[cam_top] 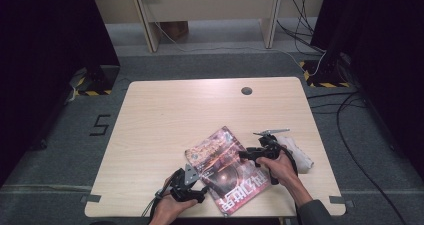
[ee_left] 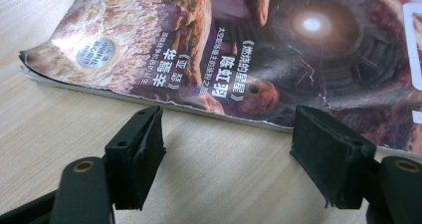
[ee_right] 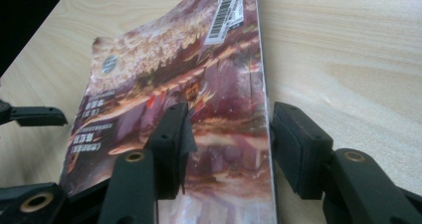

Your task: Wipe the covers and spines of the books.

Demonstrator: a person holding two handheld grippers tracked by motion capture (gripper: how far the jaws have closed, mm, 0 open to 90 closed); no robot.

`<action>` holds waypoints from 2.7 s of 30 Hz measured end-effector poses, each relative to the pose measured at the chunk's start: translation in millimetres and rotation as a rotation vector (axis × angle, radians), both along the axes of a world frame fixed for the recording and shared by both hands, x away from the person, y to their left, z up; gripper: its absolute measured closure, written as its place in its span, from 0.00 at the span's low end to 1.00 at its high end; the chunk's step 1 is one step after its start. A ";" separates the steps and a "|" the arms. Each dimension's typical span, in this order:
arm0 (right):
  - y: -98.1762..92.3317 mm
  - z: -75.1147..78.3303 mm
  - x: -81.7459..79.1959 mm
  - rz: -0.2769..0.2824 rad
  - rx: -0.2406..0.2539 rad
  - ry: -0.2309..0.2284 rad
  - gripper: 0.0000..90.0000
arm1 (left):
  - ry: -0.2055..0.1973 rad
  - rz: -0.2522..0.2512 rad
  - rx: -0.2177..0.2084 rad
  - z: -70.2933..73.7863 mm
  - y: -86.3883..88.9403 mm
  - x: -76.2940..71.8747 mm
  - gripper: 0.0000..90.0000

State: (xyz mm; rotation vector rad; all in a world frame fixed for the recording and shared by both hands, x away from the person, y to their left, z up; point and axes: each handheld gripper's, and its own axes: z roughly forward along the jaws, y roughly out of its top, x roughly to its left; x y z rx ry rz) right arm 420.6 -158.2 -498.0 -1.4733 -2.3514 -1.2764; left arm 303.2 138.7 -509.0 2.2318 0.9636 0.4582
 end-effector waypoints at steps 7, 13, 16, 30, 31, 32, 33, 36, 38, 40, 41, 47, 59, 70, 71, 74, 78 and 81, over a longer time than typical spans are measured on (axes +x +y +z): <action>2.4 17.2 -4.2 0.053 -0.009 -0.056 0.67 | -0.004 0.004 -0.005 -0.3 0.0 -1.5 0.32; 8.0 22.0 -7.4 0.107 -0.031 -0.064 0.70 | -0.009 0.009 -0.007 -0.7 -0.1 -2.5 0.32; 11.5 26.1 -9.4 0.132 -0.085 -0.091 0.71 | -0.008 0.005 -0.001 -0.3 -0.2 -2.1 0.32; 27.0 30.3 -18.5 0.271 -0.207 -0.152 0.85 | -0.020 0.000 0.005 -0.3 -0.6 -3.8 0.33; 27.2 30.1 -18.7 0.272 -0.211 -0.156 0.86 | -0.017 -0.002 0.007 0.0 -0.8 -3.3 0.33; 27.1 29.7 -18.2 0.277 -0.218 -0.161 0.86 | -0.016 0.000 0.002 0.2 -1.2 -2.8 0.33; 26.8 29.2 -17.4 0.282 -0.222 -0.165 0.86 | -0.012 -0.006 0.001 0.8 -0.8 -2.4 0.33; 25.9 29.1 -17.4 0.299 -0.225 -0.177 0.87 | -0.007 -0.014 -0.011 5.3 2.6 -0.4 0.33; 25.8 30.1 -17.3 0.319 -0.231 -0.190 0.87 | -0.032 0.002 -0.030 11.5 5.8 3.1 0.33; 25.0 31.8 -17.3 0.344 -0.233 -0.203 0.88 | -0.053 0.021 -0.044 17.1 10.0 10.2 0.32; 24.7 32.3 -17.1 0.350 -0.234 -0.206 0.88 | -0.063 0.031 -0.043 19.2 12.1 14.5 0.31; 22.8 34.0 -16.2 0.391 -0.240 -0.230 0.88 | -0.085 0.069 -0.066 21.0 20.1 40.6 0.27; 22.3 38.4 -13.2 0.482 -0.216 -0.261 0.89 | -0.097 0.028 -0.138 20.7 19.0 71.3 0.22; 24.7 41.5 -18.1 0.553 -0.181 -0.287 0.90 | -0.106 -0.019 -0.204 18.8 22.8 80.2 0.21; 25.1 42.0 -17.9 0.561 -0.182 -0.291 0.90 | -0.105 -0.024 -0.211 18.2 22.6 81.1 0.21; 27.3 44.6 -18.8 0.575 -0.198 -0.287 0.90 | -0.104 -0.046 -0.221 15.6 21.5 84.0 0.21; 29.4 46.0 -19.1 0.608 -0.187 -0.293 0.90 | -0.111 -0.088 -0.241 15.0 20.7 87.1 0.21; 30.7 45.9 -19.3 0.619 -0.183 -0.296 0.90 | -0.131 -0.116 -0.252 14.4 19.7 86.9 0.21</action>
